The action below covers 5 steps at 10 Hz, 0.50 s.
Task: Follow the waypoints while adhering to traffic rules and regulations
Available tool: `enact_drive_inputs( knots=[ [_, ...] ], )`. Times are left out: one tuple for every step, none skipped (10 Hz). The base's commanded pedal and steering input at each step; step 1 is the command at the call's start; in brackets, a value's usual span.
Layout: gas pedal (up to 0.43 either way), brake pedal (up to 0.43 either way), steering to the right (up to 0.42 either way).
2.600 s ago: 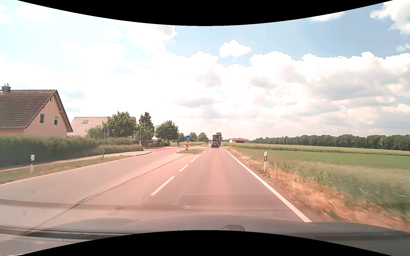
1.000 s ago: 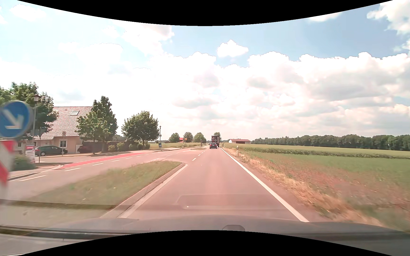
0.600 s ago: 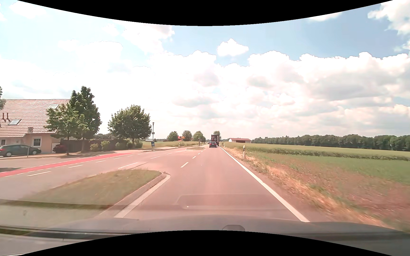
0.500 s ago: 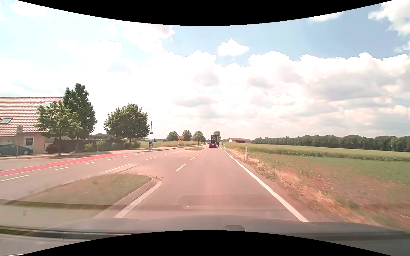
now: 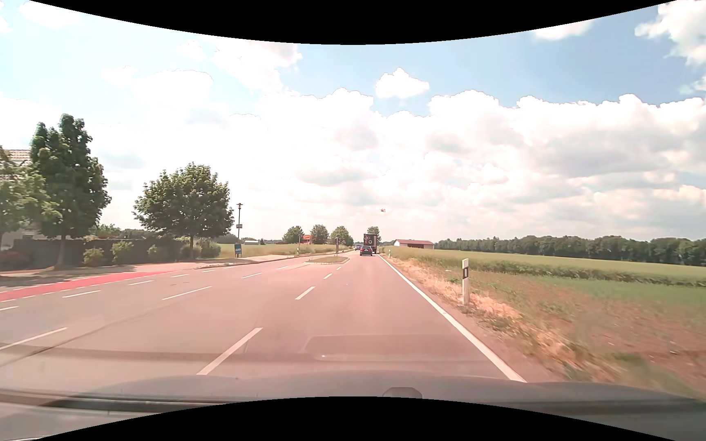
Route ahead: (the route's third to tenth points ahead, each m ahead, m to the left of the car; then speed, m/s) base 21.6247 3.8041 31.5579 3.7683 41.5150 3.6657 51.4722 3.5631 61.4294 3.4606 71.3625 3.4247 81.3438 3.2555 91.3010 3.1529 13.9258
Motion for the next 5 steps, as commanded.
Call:
enact_drive_inputs(
  knots=[
    [0.197, 0.000, 0.001],
    [0.209, 0.000, 0.001],
    [0.228, 0.000, 0.001],
    [0.240, 0.000, 0.001],
    [0.240, 0.000, 0.001]
  ],
)
